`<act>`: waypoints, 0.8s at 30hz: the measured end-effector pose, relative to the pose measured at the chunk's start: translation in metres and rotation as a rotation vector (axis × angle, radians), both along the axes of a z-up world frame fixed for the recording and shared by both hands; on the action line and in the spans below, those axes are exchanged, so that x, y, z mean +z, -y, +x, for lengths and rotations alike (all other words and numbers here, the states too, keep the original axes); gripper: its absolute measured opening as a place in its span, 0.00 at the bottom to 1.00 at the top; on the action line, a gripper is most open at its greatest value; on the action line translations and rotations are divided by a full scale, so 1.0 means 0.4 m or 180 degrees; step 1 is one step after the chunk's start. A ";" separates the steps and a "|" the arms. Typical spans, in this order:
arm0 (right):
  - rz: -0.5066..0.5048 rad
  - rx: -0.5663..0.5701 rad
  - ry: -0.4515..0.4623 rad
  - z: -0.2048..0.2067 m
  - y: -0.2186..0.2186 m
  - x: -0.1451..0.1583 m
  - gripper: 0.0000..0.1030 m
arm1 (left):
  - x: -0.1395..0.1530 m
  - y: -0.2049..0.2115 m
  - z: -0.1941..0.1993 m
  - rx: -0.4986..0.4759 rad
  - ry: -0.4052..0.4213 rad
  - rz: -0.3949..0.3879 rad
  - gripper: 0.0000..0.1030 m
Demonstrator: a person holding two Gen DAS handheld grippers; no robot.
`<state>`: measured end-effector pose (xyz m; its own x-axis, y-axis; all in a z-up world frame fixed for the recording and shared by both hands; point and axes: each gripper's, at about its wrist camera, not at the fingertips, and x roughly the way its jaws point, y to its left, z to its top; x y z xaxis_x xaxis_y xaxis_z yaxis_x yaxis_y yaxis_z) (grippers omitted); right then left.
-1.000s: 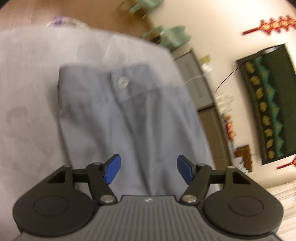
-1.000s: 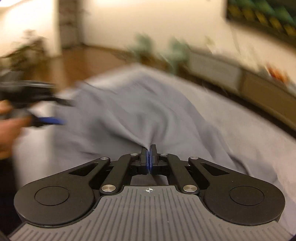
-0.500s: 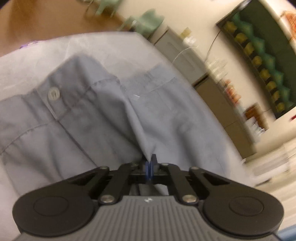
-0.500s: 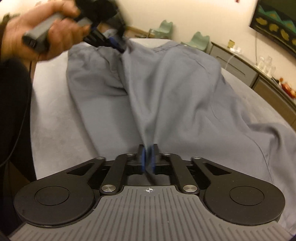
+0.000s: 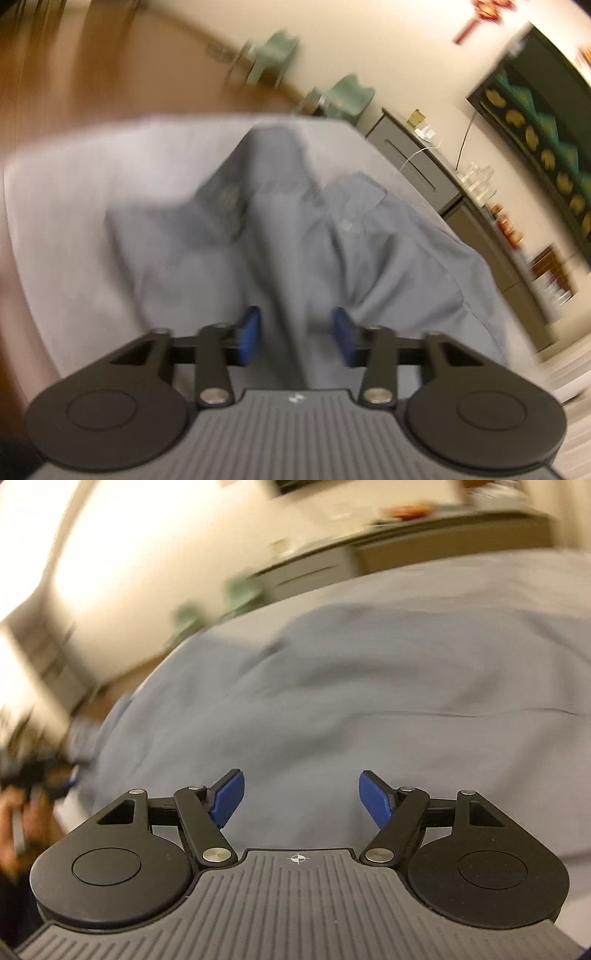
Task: Fold clothes
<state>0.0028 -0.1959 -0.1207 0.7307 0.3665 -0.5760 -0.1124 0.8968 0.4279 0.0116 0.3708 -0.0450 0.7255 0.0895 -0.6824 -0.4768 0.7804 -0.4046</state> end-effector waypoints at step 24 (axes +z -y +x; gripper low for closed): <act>-0.0398 0.0373 0.0293 -0.067 -0.108 0.056 0.67 | -0.026 -0.103 -0.145 0.0185 0.0135 -0.0541 0.18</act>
